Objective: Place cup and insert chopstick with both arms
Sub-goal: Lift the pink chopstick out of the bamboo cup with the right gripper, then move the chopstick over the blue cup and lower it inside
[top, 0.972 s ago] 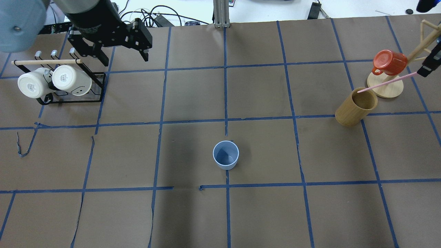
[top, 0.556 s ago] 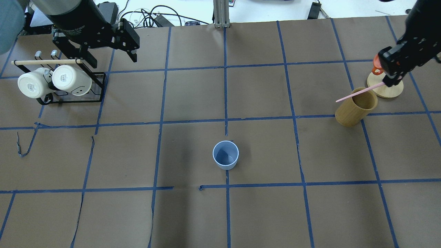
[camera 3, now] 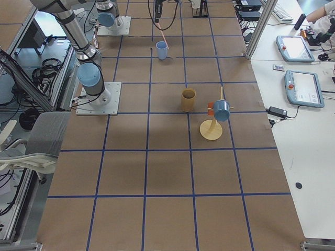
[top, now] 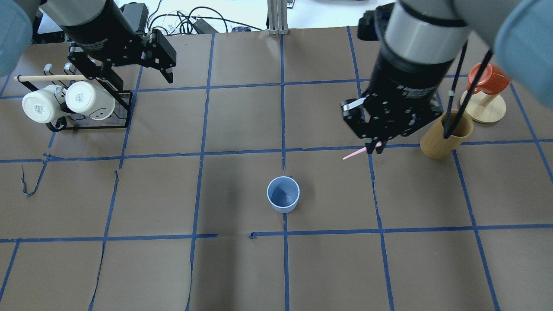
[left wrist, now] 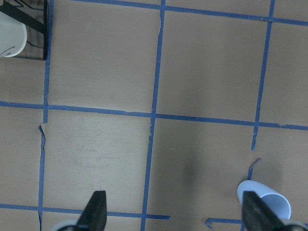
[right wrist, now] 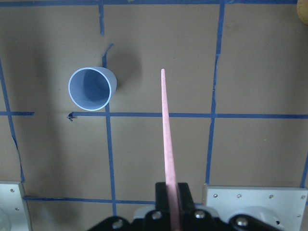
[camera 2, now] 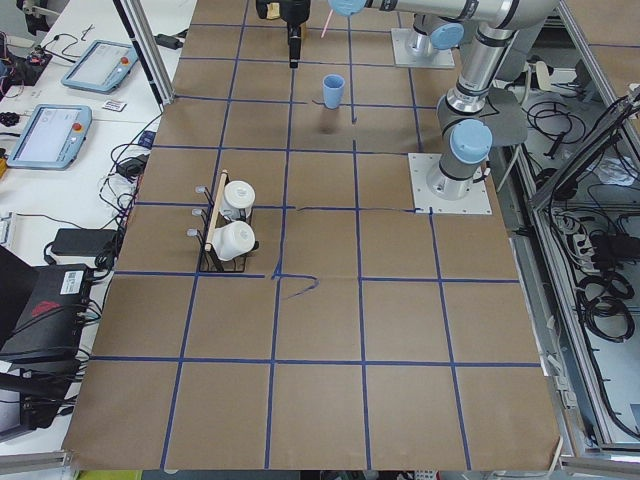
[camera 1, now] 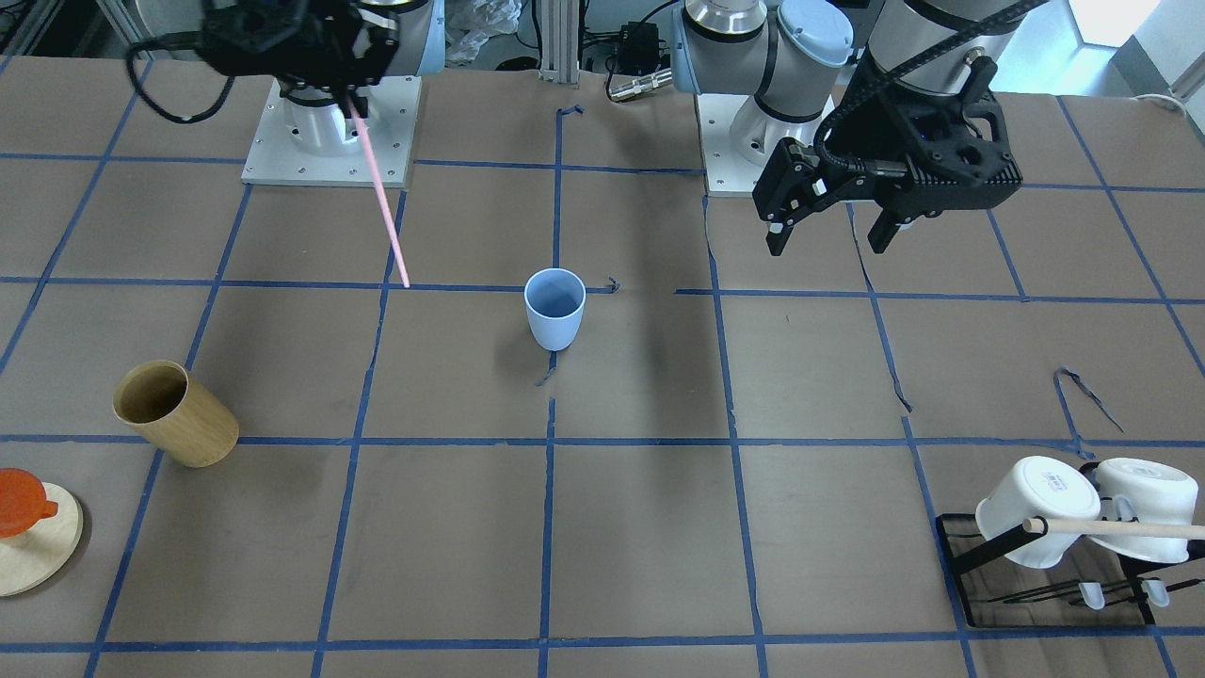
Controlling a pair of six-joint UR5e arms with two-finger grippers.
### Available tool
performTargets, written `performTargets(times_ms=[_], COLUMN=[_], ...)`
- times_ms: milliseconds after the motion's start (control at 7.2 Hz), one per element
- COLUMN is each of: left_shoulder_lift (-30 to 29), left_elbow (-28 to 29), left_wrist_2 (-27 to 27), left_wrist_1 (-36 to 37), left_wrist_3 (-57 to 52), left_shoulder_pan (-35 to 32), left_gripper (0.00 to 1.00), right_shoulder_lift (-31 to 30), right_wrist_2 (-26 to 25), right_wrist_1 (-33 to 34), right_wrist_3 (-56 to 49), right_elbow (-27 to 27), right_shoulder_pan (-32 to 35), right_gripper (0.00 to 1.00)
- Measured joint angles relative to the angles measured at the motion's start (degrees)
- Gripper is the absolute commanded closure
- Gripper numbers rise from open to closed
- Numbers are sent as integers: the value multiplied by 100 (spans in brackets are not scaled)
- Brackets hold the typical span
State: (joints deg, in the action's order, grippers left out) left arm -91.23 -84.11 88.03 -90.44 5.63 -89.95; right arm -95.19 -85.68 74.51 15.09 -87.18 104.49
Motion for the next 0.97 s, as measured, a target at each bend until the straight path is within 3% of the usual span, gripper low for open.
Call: performTargets(times_ms=[278, 972], left_shoulder_lift=[7, 24], left_elbow=[-7, -14], left_wrist_2=[3, -7], left_wrist_1=[0, 0], left_wrist_3=[-1, -1], left_shoulder_pan=[9, 19], left_gripper=[0, 0], right_shoulder_lift=[3, 504], right_wrist_2=[21, 144], right_wrist_1=[642, 1665], right_wrist_3=[875, 1963], right_elbow=[-439, -585], right_shoulder_pan=[558, 1403], right_gripper=[100, 100])
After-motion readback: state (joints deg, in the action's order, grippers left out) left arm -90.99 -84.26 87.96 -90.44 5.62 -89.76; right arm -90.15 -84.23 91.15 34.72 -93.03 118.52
